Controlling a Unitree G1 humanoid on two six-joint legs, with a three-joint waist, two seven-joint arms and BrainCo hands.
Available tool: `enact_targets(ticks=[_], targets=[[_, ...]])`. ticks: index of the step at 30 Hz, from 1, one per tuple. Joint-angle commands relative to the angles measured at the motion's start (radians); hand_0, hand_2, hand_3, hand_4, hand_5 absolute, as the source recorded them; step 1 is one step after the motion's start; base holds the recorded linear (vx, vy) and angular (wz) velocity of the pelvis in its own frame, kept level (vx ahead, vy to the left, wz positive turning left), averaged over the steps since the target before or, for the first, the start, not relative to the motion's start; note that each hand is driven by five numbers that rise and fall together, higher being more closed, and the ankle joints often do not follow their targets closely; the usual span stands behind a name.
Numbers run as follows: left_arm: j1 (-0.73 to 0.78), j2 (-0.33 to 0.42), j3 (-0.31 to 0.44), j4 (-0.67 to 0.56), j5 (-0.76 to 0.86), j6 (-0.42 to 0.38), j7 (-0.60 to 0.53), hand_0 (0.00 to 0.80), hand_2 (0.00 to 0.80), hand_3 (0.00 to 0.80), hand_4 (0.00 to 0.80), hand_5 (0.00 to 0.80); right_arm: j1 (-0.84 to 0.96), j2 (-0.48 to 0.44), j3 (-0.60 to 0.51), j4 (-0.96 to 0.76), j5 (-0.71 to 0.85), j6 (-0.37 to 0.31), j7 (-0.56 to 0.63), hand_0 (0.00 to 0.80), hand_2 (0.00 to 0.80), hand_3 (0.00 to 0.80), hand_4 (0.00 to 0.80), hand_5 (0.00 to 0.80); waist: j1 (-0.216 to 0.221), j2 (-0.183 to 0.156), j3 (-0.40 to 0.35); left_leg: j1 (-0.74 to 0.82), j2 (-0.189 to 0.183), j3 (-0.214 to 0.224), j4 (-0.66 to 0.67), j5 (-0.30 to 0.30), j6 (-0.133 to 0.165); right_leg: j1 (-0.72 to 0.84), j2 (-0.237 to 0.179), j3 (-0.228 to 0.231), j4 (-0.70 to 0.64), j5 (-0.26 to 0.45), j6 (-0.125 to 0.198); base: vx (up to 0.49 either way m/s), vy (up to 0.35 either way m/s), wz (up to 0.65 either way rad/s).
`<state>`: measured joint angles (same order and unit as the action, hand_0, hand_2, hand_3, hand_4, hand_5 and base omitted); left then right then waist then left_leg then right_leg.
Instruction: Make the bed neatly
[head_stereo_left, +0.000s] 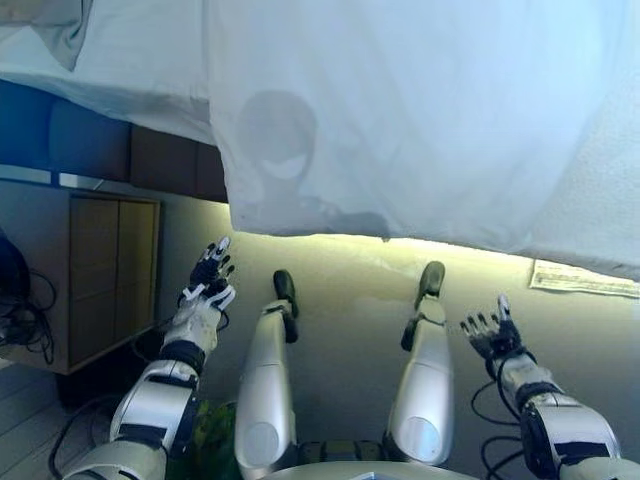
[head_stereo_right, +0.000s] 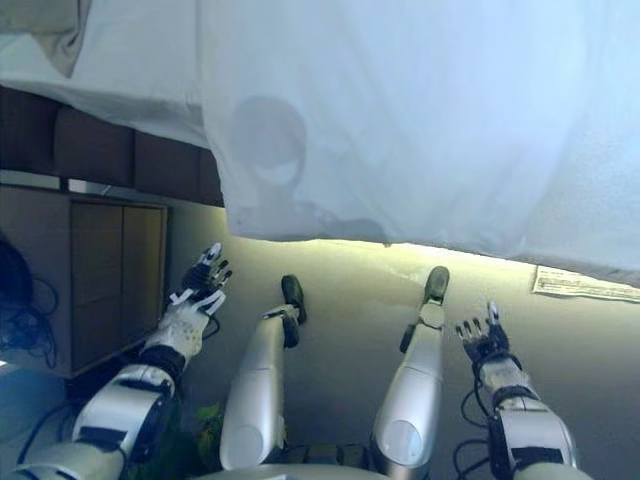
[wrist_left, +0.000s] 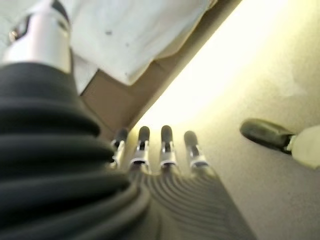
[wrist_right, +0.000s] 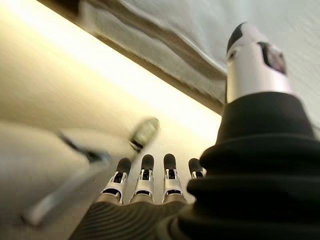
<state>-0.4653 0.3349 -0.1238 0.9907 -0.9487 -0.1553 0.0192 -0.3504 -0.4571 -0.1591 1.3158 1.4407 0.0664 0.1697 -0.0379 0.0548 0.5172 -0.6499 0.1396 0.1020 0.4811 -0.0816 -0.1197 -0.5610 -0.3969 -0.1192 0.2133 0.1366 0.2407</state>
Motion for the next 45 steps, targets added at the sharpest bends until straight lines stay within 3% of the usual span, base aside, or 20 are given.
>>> enact_targets(ticks=[1,7,9,15,20,23,27,34,39,45], targets=[[0.037,0.073,0.075,-0.076,-0.020,-0.083,0.020,0.000,0.000,0.000,0.000,0.000,0.085,-0.064,-0.086,-0.019,0.095,-0.050,0.066,0.000,0.000,0.000,0.000,0.000,0.035,-0.011,0.003,0.008,-0.013,-0.004,-0.110,0.141,-0.018,0.033,-0.031,-0.008,0.032,0.026,-0.007,0.003,-0.132,0.00],[0.177,0.056,0.148,-0.322,-0.177,-0.107,-0.185,0.000,0.000,0.000,0.000,0.000,0.170,-0.015,-0.138,-0.207,0.000,-0.191,0.212,0.000,0.000,0.000,0.000,0.000,0.071,-0.021,0.001,0.086,-0.014,-0.012,-0.154,0.137,-0.015,0.136,-0.022,-0.046,-0.026,0.034,-0.006,0.001,-0.172,0.03],[0.202,0.049,0.159,-0.367,-0.183,-0.093,-0.230,0.000,0.000,0.000,0.000,0.000,0.189,0.002,-0.138,-0.264,-0.004,-0.202,0.230,0.000,0.000,0.000,0.000,0.000,0.078,-0.027,-0.007,0.099,-0.016,-0.016,-0.166,0.138,-0.015,0.156,-0.020,-0.055,-0.040,0.038,-0.006,0.013,-0.201,0.05],[0.243,0.012,0.189,-0.472,-0.326,0.027,-0.530,0.000,0.000,0.000,0.000,0.000,0.267,0.051,-0.023,-0.589,-0.098,-0.249,0.338,0.000,0.000,0.000,0.000,0.000,0.075,-0.061,-0.061,0.178,0.000,-0.010,-0.217,0.142,-0.014,0.236,0.002,-0.079,-0.079,0.034,-0.014,0.027,-0.136,0.03],[0.171,-0.018,0.152,-0.455,-0.422,0.116,-0.700,0.000,0.000,0.000,0.000,0.000,0.245,0.058,0.101,-0.751,-0.193,-0.206,0.418,0.000,0.000,0.000,0.000,0.000,0.057,-0.087,-0.064,0.172,0.021,-0.005,-0.200,0.140,-0.014,0.231,0.021,-0.071,-0.066,0.020,-0.020,-0.004,-0.101,-0.01],[0.088,-0.031,0.113,-0.424,-0.472,0.182,-0.765,0.000,0.000,0.000,0.000,0.000,0.149,0.043,0.194,-0.713,-0.314,-0.177,0.350,0.000,0.000,0.000,0.000,0.000,0.059,-0.095,-0.056,0.166,0.027,-0.005,-0.200,0.144,-0.015,0.235,0.031,-0.076,-0.077,0.023,-0.019,-0.014,-0.095,-0.01],[-0.030,-0.043,0.073,-0.371,-0.513,0.254,-0.839,0.000,0.000,0.000,0.000,0.000,-0.002,0.041,0.278,-0.596,-0.283,-0.162,0.345,0.000,0.000,0.000,0.000,0.000,0.087,-0.127,-0.050,0.161,0.025,-0.024,-0.196,0.139,-0.015,0.258,0.042,-0.102,-0.108,0.047,-0.019,0.013,-0.215,-0.04],[-0.233,-0.039,-0.016,-0.254,-0.490,0.275,-0.882,0.000,0.000,0.000,0.000,0.000,-0.229,0.032,0.352,-0.567,-0.239,-0.106,0.400,0.000,0.000,0.000,0.000,0.000,0.085,-0.155,-0.021,0.094,0.035,-0.047,-0.150,0.136,-0.017,0.203,0.051,-0.111,-0.082,0.058,-0.015,-0.009,-0.083,-0.01],[-0.289,-0.025,-0.050,-0.250,-0.475,0.269,-0.919,0.000,0.000,0.000,0.000,0.000,-0.329,0.002,0.373,-0.619,-0.210,-0.074,0.435,0.000,0.000,0.000,0.000,0.000,0.084,-0.148,0.003,0.006,0.008,-0.056,-0.127,0.137,-0.009,0.106,0.038,-0.107,-0.062,0.071,-0.014,-0.039,0.077,0.00],[-0.316,-0.010,-0.063,-0.283,-0.464,0.259,-0.934,0.000,0.000,0.000,0.000,0.000,-0.361,0.006,0.365,-0.666,-0.175,-0.063,0.427,0.000,0.000,0.000,0.000,0.000,0.074,-0.127,0.003,-0.188,-0.008,-0.067,0.036,0.085,0.017,-0.121,0.017,-0.063,0.109,0.034,-0.040,-0.046,0.107,-0.04]])
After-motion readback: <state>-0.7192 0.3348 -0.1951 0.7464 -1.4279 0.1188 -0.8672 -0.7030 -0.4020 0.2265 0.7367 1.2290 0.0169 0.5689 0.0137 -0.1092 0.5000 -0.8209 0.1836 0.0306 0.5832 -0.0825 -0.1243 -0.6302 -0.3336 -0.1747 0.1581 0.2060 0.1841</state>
